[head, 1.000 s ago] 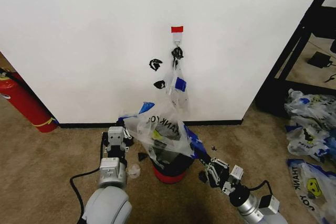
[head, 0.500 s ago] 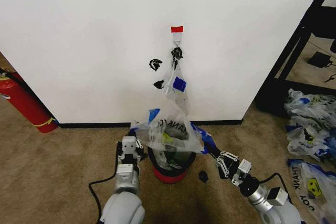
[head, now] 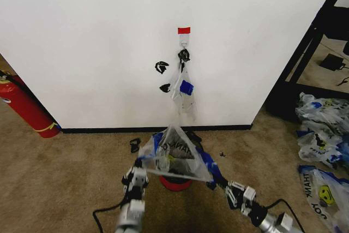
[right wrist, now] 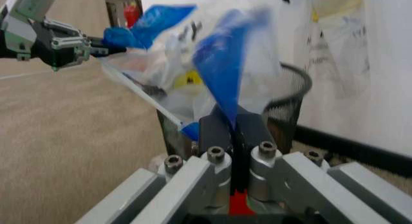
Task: Pick up the garbage bag from the wall and place it over the trash bin.
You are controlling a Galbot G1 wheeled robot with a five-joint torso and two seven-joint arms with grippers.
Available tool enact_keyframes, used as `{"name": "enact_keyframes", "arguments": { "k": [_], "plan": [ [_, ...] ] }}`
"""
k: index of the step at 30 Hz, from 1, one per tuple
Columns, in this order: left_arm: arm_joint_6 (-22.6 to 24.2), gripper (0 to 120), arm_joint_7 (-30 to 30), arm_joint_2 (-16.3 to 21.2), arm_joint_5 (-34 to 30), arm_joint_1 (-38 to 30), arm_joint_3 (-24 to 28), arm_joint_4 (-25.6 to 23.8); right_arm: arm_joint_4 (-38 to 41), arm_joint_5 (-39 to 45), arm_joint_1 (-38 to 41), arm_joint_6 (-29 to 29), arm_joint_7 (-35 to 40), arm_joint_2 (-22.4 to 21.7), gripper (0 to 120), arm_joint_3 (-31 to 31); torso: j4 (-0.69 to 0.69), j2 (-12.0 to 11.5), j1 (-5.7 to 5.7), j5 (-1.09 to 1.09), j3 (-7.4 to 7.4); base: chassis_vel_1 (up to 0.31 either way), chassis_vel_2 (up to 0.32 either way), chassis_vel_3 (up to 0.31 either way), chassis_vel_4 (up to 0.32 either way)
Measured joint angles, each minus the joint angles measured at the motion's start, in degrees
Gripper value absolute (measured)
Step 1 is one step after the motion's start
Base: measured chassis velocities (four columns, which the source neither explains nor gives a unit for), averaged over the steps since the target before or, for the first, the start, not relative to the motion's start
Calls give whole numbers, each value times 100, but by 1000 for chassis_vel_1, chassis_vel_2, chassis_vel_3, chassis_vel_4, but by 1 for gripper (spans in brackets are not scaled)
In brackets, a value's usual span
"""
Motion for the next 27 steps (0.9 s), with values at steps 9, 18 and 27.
{"name": "enact_keyframes", "arguments": {
  "k": [9, 18, 27],
  "plan": [
    [-148, 0, -59, -227, 168, -378, 39, 751, -867, 165, 426, 134, 655, 469, 0, -450, -1, 0, 0, 1, 0, 0, 0, 0, 0],
    [-96, 0, -62, -296, 135, -1022, 25, 1466, -1462, 1172, 979, 43, 1233, 983, 0, -653, 1, 0, 0, 0, 1, 0, 0, 0, 0],
    [-55, 0, -62, -247, 118, -1248, 9, 1852, -2034, 1862, 1506, -166, 1114, 1347, 0, -721, 1, 0, 0, 1, 1, 0, 0, 0, 0]
  ]
}}
